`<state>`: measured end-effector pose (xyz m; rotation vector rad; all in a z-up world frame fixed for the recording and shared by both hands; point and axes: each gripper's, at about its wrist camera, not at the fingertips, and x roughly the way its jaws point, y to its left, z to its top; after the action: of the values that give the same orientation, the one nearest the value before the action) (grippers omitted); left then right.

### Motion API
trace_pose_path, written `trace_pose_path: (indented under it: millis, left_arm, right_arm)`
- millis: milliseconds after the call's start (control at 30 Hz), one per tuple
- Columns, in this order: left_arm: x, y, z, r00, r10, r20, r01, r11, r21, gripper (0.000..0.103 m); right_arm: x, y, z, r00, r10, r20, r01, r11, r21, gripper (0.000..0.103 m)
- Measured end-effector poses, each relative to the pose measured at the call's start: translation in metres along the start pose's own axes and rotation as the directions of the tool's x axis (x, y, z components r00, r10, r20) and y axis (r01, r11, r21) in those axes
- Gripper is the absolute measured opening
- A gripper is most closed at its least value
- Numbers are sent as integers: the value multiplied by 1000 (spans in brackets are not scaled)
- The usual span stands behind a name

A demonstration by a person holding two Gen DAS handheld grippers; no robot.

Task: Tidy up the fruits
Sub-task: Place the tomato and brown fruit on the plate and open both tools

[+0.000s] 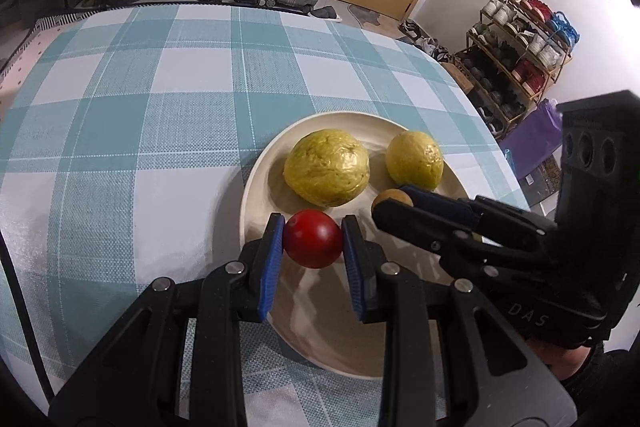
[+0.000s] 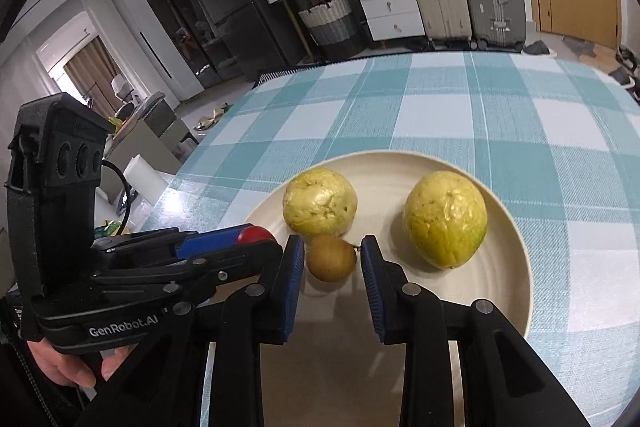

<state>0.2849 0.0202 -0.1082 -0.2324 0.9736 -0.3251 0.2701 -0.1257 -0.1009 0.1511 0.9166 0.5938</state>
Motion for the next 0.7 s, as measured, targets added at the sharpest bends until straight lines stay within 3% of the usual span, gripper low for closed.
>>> trace_pose_path:
  millis: [133,600,700]
  left_arm:
    - [-5,-2,0,1000,4,12,-4,1000,2,26]
    - [-40,-14,-9,997,50,61,-52,998,25,37]
    - [-50,-19,-14,995,67,74,-69,997,30,39]
  right_arm:
    - [-5,3,1,1000,0,18,0,1000,-1,45]
    - [-51,1,-7,993,-13,114,9,999,33,52]
    - [-61,1,-12,992,-26,126,21,999,37,58]
